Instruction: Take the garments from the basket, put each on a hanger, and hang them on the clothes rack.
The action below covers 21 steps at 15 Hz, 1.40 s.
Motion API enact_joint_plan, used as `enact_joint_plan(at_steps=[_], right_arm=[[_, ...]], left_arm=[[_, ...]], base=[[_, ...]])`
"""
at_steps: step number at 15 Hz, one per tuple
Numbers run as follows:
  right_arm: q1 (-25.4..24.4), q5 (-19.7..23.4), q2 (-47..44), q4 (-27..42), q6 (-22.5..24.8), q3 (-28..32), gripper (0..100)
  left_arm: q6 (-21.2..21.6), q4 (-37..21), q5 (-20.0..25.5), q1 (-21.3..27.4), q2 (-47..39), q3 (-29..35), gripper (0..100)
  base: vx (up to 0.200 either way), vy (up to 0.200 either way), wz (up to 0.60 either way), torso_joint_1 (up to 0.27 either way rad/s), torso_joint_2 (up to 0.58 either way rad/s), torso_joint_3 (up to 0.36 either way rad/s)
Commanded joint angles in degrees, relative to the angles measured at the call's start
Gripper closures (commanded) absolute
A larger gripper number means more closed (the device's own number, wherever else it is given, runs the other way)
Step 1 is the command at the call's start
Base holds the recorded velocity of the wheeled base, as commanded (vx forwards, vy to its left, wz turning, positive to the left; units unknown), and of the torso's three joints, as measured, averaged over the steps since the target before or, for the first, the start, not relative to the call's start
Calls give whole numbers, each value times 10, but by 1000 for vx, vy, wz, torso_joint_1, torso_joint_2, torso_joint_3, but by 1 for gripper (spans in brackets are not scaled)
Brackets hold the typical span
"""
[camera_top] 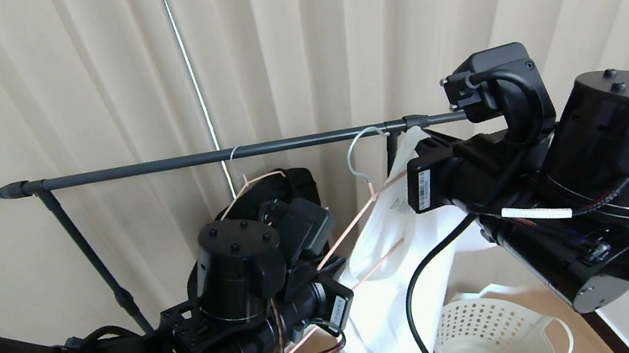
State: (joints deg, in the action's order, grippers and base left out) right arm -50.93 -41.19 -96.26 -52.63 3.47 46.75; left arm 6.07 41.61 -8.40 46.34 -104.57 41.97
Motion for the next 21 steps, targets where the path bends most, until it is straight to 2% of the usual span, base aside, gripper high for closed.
enact_joint_plan(at_steps=[1, 3, 8, 9, 21], right_arm=[[-17, 1, 15, -1, 0, -3, 100], [-35, 1, 26, 0, 0, -4, 100], [-39, 3, 26, 0, 0, -13, 100], [-38, 3, 27, -1, 0, -13, 0], [-8, 1, 22, -1, 2, -10, 0]], left_arm=[[0, 2, 0, -1, 2, 0, 100], [1, 10, 0, -5, 2, 1, 100], [1, 21, 0, -4, 2, 15, 100], [1, 21, 0, -3, 1, 16, 100], [0, 38, -11, -15, 17, 9, 100]], base=[[0, 0, 0, 0, 0, 0], [0, 0, 0, 0, 0, 0], [0, 0, 0, 0, 0, 0], [0, 0, 0, 0, 0, 0], [0, 0, 0, 0, 0, 0]])
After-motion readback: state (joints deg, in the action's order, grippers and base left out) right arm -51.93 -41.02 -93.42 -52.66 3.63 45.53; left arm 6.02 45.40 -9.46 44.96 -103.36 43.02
